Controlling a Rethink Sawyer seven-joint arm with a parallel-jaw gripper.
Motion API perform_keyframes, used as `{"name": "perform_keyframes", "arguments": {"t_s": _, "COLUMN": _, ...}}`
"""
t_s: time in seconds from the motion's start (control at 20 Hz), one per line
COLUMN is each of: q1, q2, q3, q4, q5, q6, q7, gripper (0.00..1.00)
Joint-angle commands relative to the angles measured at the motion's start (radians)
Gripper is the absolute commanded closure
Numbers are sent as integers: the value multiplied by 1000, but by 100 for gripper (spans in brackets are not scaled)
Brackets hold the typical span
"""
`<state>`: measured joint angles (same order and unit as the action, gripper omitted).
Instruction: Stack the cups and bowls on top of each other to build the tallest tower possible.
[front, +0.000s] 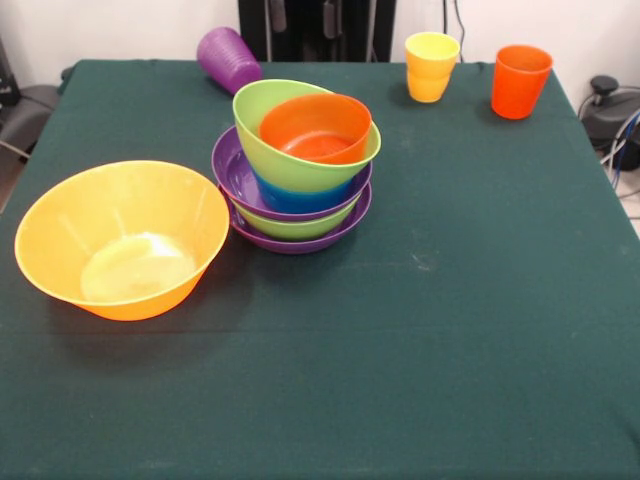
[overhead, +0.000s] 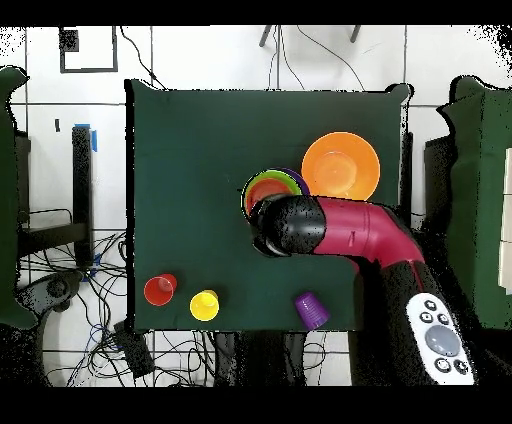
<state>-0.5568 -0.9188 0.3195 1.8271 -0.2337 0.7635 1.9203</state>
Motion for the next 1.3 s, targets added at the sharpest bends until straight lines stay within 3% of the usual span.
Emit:
{"name": "perform_keyframes", "arguments": {"t_s": 0.05, "q1": -27, "q2": 57, "q3": 91, "q4": -124, "q5": -12, "q6": 145, "q7": -156, "gripper": 0}}
{"name": "perform_keyframes", "arguments": {"t_s": 0.7, "q1": -79, "q2": 246, "q3": 162, "q4": -286, "q5": -90, "q6": 128, "q7": -256, "gripper": 0}}
{"name": "perform_keyframes", "arguments": {"t_s": 0.85, "q1": -85, "q2": 271, "q3": 179, "q4": -333, "q5": -91, "q6": 170, "q7": -282, "gripper": 0}}
{"name": "perform_keyframes", "arguments": {"t_s": 1.3, "q1": -93, "q2": 249, "q3": 206, "q4": -438, "q5": -90, "q6": 362, "q7": -317, "gripper": 0}}
